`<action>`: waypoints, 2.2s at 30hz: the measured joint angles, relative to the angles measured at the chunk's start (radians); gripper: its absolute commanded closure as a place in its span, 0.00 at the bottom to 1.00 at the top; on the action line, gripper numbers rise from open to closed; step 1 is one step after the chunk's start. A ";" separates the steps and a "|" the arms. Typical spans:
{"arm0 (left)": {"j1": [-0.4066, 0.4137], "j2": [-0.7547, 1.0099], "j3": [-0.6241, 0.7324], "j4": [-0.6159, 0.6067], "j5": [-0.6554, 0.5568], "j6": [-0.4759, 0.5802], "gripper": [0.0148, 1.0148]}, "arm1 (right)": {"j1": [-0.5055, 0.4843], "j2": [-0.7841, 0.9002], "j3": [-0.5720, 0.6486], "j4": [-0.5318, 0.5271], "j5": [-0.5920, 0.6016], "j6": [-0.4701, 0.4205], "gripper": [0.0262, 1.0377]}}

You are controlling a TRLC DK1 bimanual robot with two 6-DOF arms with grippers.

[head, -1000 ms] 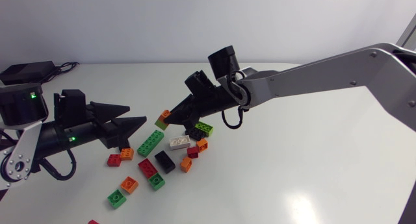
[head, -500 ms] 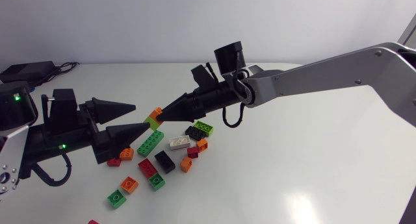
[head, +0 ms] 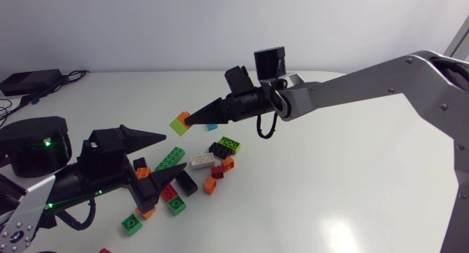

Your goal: Disassemble duplo

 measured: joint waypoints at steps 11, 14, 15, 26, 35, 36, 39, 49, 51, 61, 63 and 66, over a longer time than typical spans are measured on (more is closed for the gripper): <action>0.000 -0.005 -0.011 0.080 -0.103 0.004 0.06 | 0.051 0.050 0.015 -0.001 -0.010 0.043 0.93; 0.000 -0.005 -0.011 0.090 -0.119 0.004 0.11 | 0.058 0.056 0.019 -0.001 -0.010 0.045 0.93; 0.000 -0.005 -0.011 0.091 -0.121 0.004 0.14 | 0.062 0.060 0.024 -0.001 -0.010 0.047 0.93; -0.009 -0.005 -0.011 0.090 -0.123 0.004 0.54 | 0.078 0.086 0.033 -0.001 -0.010 0.058 0.93; -0.021 -0.005 -0.015 0.088 -0.124 0.004 0.43 | 0.082 0.088 0.033 -0.001 -0.010 0.062 0.93; -0.021 -0.005 -0.015 0.088 -0.124 0.004 0.38 | 0.082 0.089 0.033 -0.001 -0.010 0.062 0.93; -0.021 -0.005 -0.015 0.087 -0.124 0.004 0.28 | 0.082 0.088 0.033 -0.001 -0.010 0.062 0.93; -0.021 -0.005 -0.015 0.087 -0.124 0.004 0.27 | 0.063 0.088 0.033 -0.001 -0.010 0.062 0.93; -0.021 -0.005 -0.015 0.087 -0.124 0.004 0.27 | 0.055 0.088 0.033 -0.001 -0.010 0.065 0.93; -0.026 -0.004 -0.015 0.087 -0.124 0.004 0.27 | 0.048 0.085 0.033 0.017 -0.010 0.066 0.93; -0.038 0.001 -0.015 0.087 -0.124 0.004 0.28 | 0.048 0.080 0.033 0.018 -0.010 0.066 0.93; -0.058 0.037 -0.015 0.093 -0.152 0.009 0.28 | 0.048 0.075 0.032 0.018 -0.010 0.066 0.93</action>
